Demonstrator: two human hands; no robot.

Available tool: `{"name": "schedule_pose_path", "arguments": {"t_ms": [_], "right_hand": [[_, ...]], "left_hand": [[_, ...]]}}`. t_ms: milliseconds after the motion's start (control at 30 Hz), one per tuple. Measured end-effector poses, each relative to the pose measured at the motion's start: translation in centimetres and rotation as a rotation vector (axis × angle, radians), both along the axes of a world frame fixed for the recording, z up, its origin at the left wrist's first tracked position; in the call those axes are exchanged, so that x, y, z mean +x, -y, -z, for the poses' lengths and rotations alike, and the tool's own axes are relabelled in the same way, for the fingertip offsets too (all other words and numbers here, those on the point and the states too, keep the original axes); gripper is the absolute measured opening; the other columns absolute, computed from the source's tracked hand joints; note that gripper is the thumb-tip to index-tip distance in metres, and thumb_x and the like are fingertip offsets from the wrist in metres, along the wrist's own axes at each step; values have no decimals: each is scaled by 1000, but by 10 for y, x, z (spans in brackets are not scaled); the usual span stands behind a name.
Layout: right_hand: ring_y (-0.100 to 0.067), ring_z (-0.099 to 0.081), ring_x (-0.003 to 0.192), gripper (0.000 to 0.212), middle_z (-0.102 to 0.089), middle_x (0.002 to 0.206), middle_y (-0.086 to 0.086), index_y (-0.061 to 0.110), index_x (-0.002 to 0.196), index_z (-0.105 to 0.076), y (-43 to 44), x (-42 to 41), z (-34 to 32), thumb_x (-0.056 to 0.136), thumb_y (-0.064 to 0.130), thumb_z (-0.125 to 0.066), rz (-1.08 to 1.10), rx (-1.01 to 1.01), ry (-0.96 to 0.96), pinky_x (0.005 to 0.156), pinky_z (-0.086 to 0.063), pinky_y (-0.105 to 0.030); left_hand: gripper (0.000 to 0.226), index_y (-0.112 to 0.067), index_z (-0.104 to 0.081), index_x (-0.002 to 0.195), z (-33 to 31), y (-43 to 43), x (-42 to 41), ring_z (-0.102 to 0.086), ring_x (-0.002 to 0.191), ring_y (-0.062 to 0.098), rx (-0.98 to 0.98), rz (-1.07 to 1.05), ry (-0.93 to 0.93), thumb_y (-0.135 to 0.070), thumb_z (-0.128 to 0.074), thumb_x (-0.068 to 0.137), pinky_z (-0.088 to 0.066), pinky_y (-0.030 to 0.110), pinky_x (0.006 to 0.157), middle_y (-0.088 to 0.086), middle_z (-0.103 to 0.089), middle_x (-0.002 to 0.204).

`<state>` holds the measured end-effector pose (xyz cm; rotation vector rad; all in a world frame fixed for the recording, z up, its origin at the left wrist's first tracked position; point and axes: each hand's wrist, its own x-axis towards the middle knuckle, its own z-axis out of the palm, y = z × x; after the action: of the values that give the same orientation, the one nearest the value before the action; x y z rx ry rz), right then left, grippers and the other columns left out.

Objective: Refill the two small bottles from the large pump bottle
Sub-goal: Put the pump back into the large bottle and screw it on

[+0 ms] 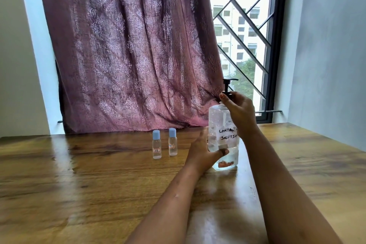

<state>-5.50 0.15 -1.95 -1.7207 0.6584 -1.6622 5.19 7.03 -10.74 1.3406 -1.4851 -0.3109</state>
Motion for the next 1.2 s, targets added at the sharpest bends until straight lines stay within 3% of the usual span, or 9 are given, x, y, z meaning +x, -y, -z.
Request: {"name": "schedule_pose_path", "arguments": {"t_ms": [133, 267, 333, 433, 567, 667, 833, 967, 1200], "right_hand": [[-21, -70, 88, 44, -74, 87, -1, 21, 92, -72, -4, 3, 1, 67, 57, -69, 43, -3, 17, 89, -52, -51], [-19, -66, 94, 21, -69, 96, 5, 28, 101, -65, -4, -8, 2, 80, 30, -70, -175, 71, 28, 89, -53, -48], [-15, -59, 104, 48, -61, 113, 7, 35, 119, -53, 1, -17, 8, 75, 32, -72, -332, 191, -83, 84, -52, -42], [-26, -55, 115, 90, -51, 132, -3, 51, 128, -38, 11, -23, 26, 57, 24, -86, -465, 346, -286, 89, -48, -54], [-20, -64, 101, 80, -63, 112, -5, 37, 130, -35, 14, -17, 40, 72, -5, -71, -463, 351, -275, 69, -54, -33], [-19, -65, 97, 82, -62, 114, -8, 33, 134, -38, 21, -15, 43, 70, 0, -77, -429, 328, -238, 72, -57, -37], [-24, -55, 113, 80, -51, 125, -9, 45, 117, -50, 40, -16, 54, 48, 44, -89, -116, 196, -251, 93, -51, -47], [-18, -53, 107, 83, -52, 120, -1, 30, 141, -33, 39, -11, 58, 73, 18, -79, -80, 176, -144, 94, -48, -39], [-20, -57, 112, 75, -56, 128, -4, 25, 140, -36, 49, -2, 66, 77, 23, -75, -60, 210, -131, 98, -48, -47]], "left_hand": [[75, -27, -41, 136, -3, -3, 2, -59, 104, 6, 9, 12, -18, -27, -80, 71, -48, 22, 86, -7, -62, 122], [79, -27, -39, 139, -5, -6, 6, -56, 105, 7, 30, 14, -51, -27, -80, 72, -42, 19, 85, -13, -55, 120], [72, -30, -45, 135, -4, -5, 10, -59, 108, 12, 21, -12, -46, -31, -80, 71, -43, 21, 82, -7, -61, 123], [63, -20, -54, 130, -3, -3, 15, -53, 101, 12, 24, -82, -15, -34, -78, 73, -42, 24, 80, -3, -57, 121], [46, -13, -63, 116, -2, 0, 18, -58, 90, 16, 11, -185, 27, -31, -76, 76, -46, 25, 73, 5, -59, 108], [36, -15, -64, 112, 2, 3, 17, -61, 88, 23, 22, -273, 149, -23, -74, 79, -50, 33, 75, 6, -63, 96], [47, -21, -55, 129, 5, 2, 16, -63, 97, 22, 57, -327, 303, -7, -62, 84, -53, 36, 85, 5, -67, 106], [49, -25, -51, 132, 5, 1, 17, -60, 106, 20, 91, -328, 340, -14, -62, 85, -51, 35, 86, 1, -66, 112], [43, -25, -53, 128, 6, 5, 20, -59, 109, 19, 82, -353, 340, -17, -60, 87, -50, 34, 85, -1, -65, 115]]}}
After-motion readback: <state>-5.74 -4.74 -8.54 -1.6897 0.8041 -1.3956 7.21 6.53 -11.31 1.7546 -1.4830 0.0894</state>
